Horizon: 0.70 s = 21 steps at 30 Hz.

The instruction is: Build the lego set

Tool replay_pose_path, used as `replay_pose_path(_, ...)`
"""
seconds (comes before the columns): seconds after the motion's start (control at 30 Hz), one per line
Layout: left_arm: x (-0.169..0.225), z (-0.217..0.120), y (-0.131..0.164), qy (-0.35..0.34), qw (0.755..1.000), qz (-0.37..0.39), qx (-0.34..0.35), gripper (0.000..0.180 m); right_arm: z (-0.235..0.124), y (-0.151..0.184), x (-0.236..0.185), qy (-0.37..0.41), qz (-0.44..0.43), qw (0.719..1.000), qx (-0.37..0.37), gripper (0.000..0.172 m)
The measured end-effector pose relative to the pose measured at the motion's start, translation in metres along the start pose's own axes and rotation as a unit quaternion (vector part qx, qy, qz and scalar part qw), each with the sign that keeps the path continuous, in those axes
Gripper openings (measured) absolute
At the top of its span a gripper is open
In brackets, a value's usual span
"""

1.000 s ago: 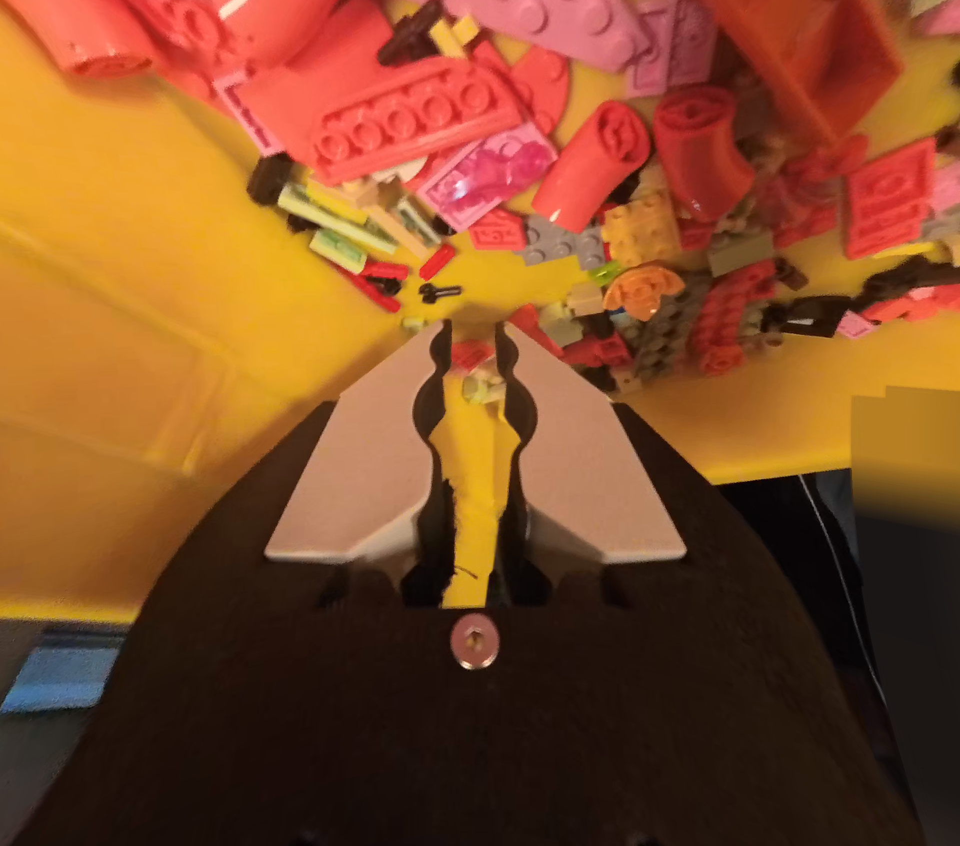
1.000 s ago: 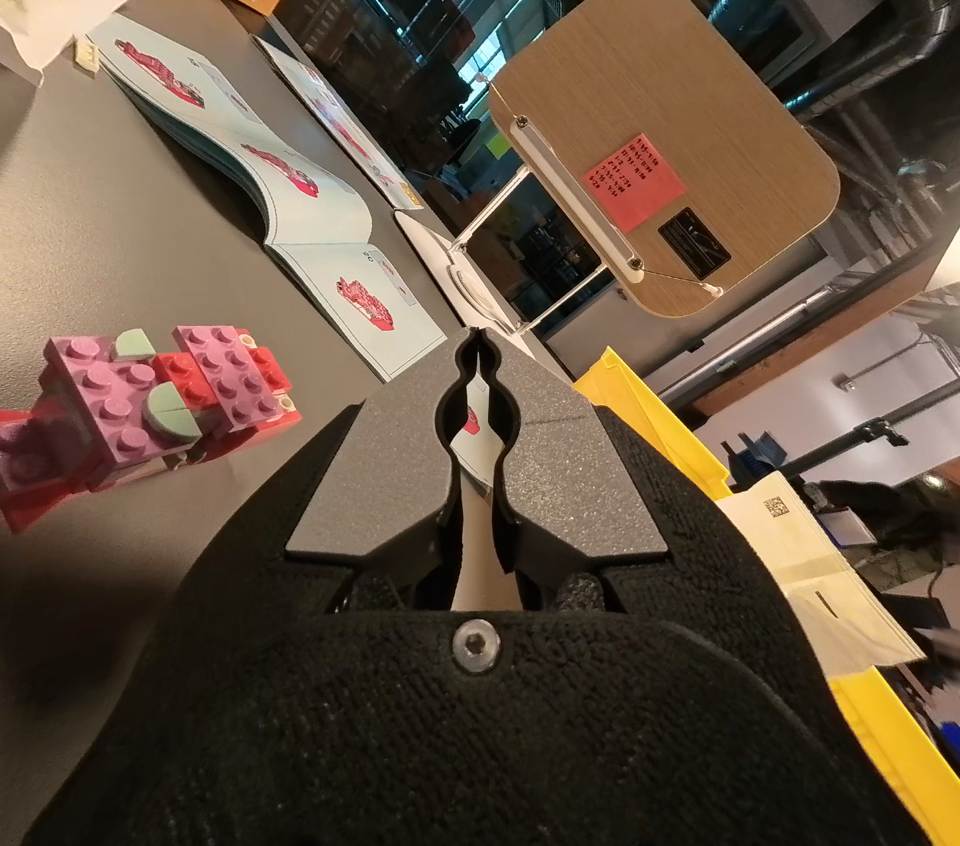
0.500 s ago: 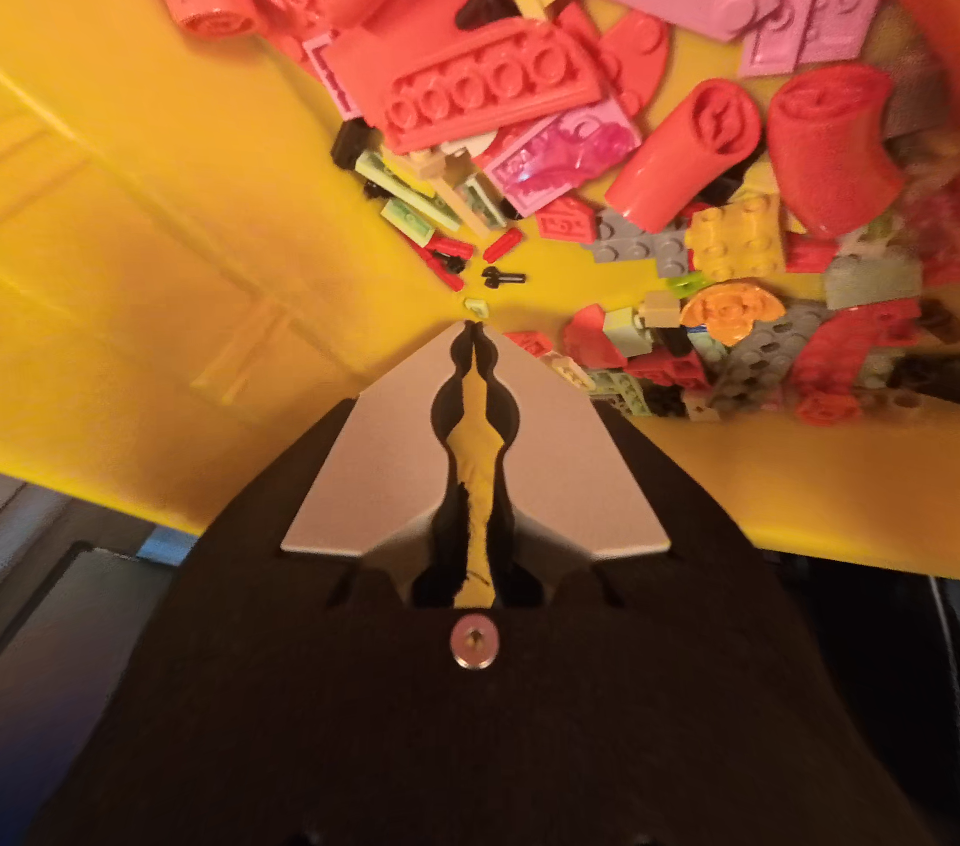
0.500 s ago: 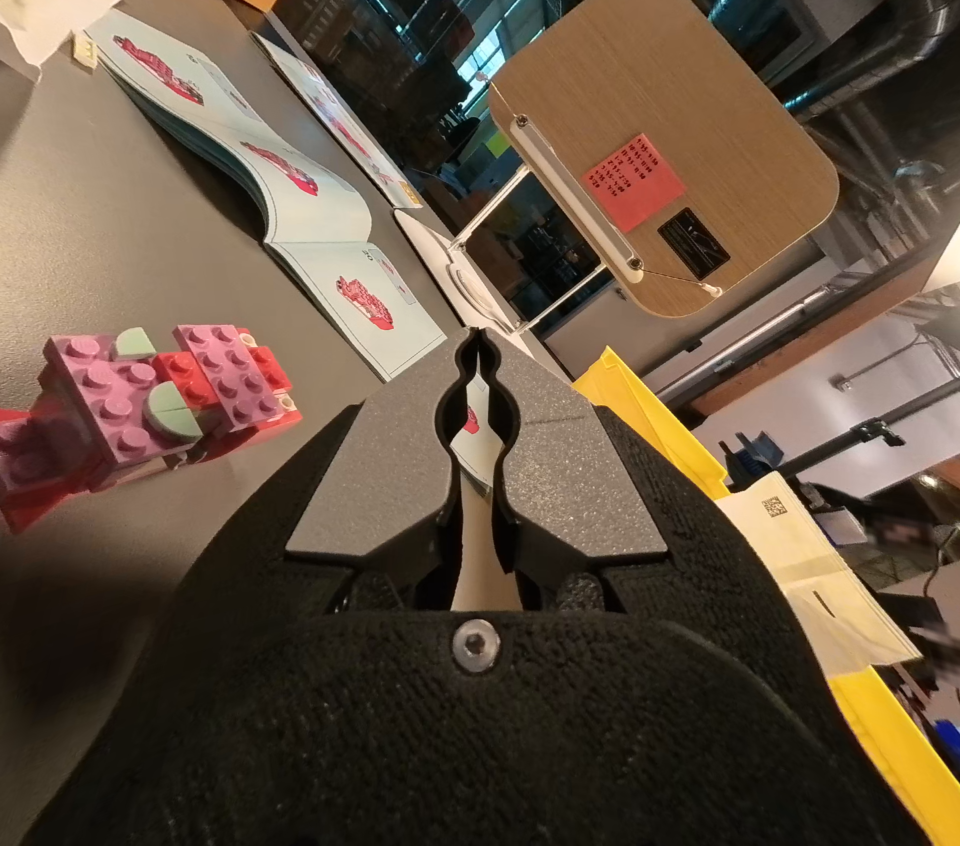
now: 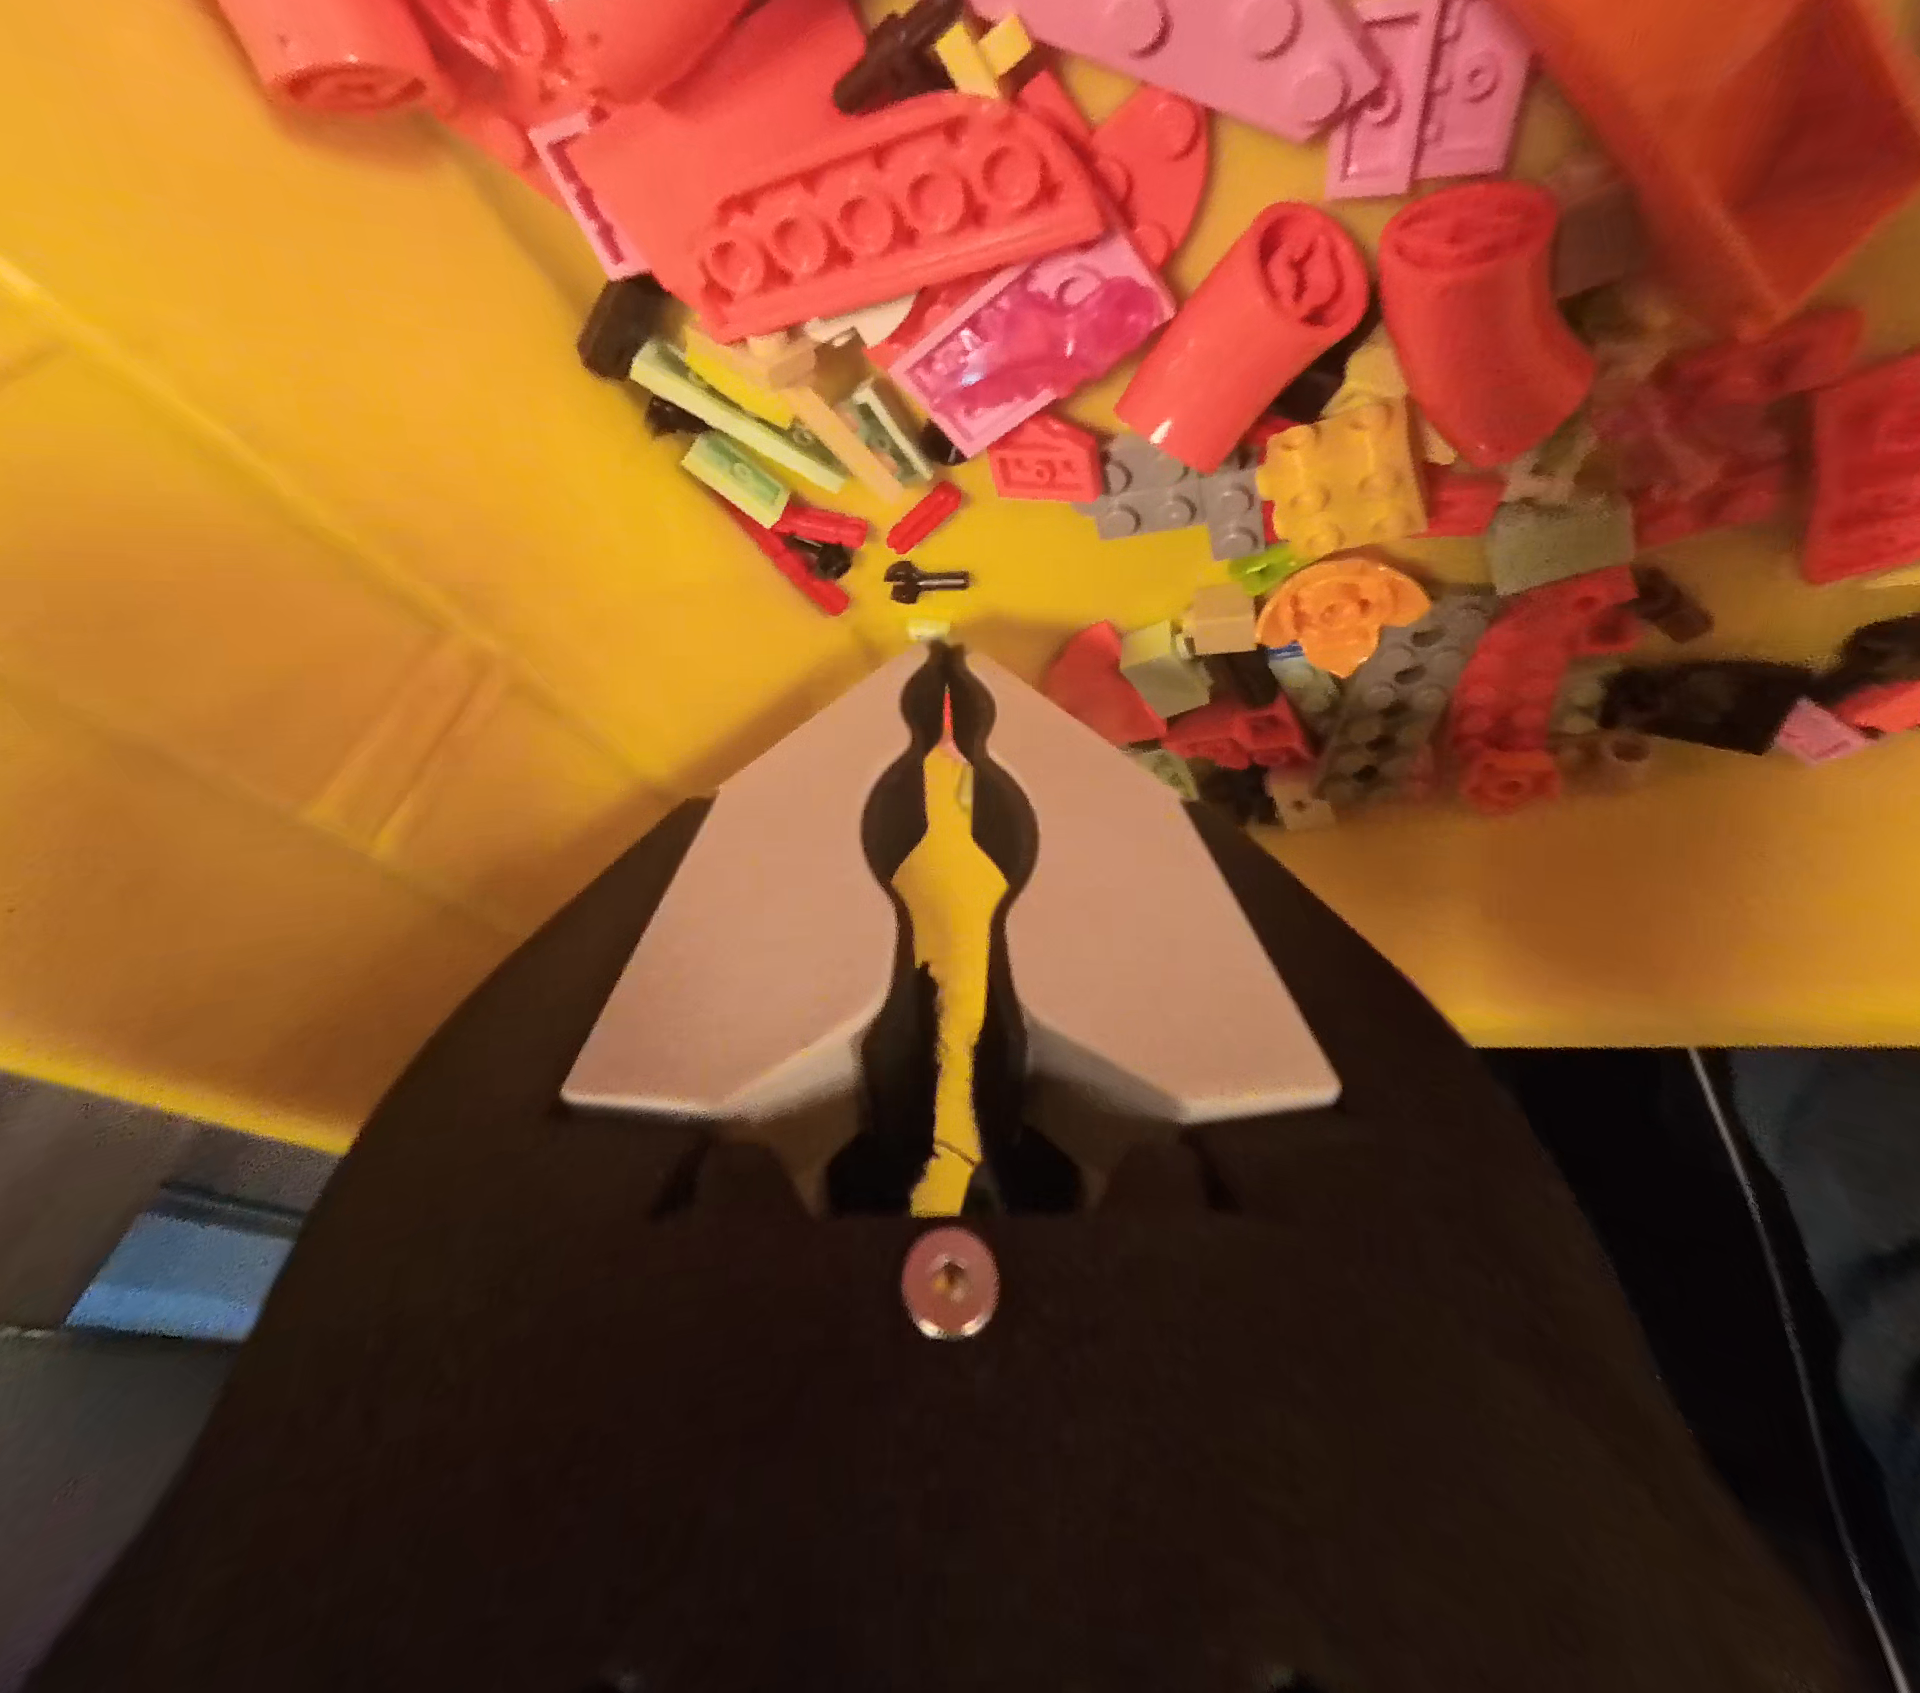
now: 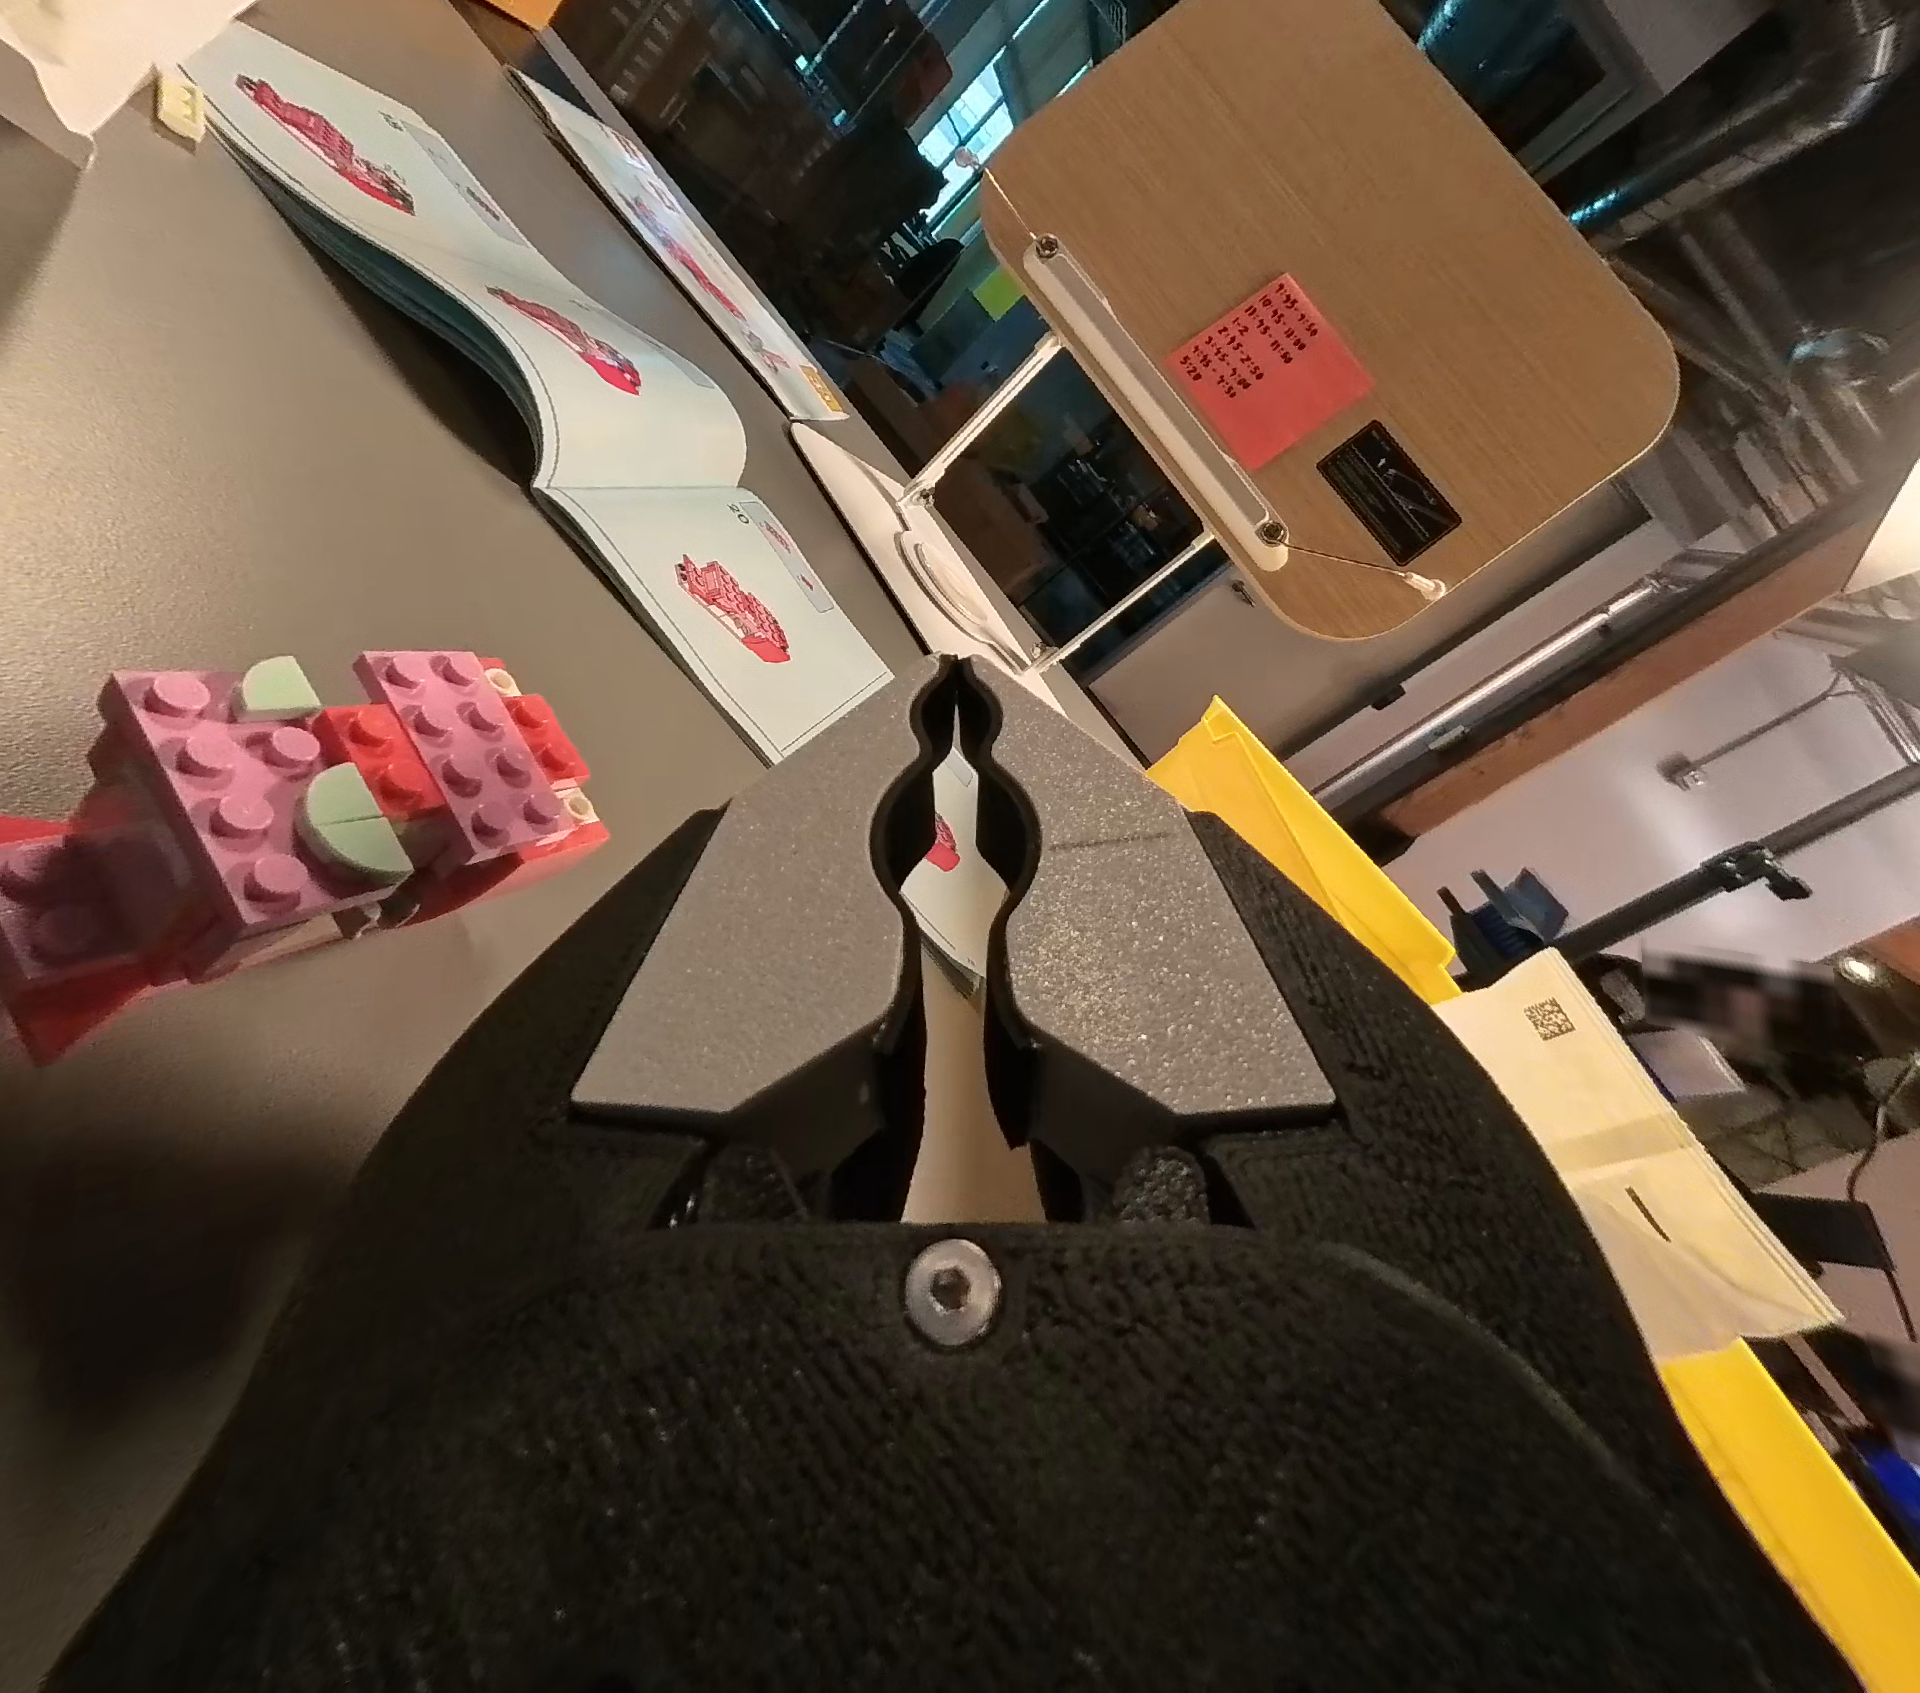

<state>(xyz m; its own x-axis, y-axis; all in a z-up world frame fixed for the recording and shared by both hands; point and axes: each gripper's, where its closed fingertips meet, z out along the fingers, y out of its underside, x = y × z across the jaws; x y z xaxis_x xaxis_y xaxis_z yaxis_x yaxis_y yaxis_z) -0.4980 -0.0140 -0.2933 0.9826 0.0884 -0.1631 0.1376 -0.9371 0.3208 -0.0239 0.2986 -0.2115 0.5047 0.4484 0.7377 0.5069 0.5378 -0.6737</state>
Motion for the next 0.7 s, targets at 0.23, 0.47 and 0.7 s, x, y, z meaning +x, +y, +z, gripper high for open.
replay_pose_path(0.23, 0.002, -0.011, -0.007, 0.043, 0.998, -0.029, 0.043, 0.000, 0.000, 0.000, 0.000, 0.000, -0.001, 1.000, 0.000, 0.000)
replay_pose_path(0.47, 0.009, -0.009, -0.007, 0.086, 0.994, -0.047, 0.040, 0.009, 0.000, 0.000, -0.001, -0.002, -0.002, 1.000, -0.001, 0.000)
replay_pose_path(0.7, 0.009, -0.005, -0.007, 0.080, 0.995, -0.053, 0.030, 0.011, 0.000, 0.000, -0.001, -0.003, -0.002, 1.000, 0.000, 0.000)
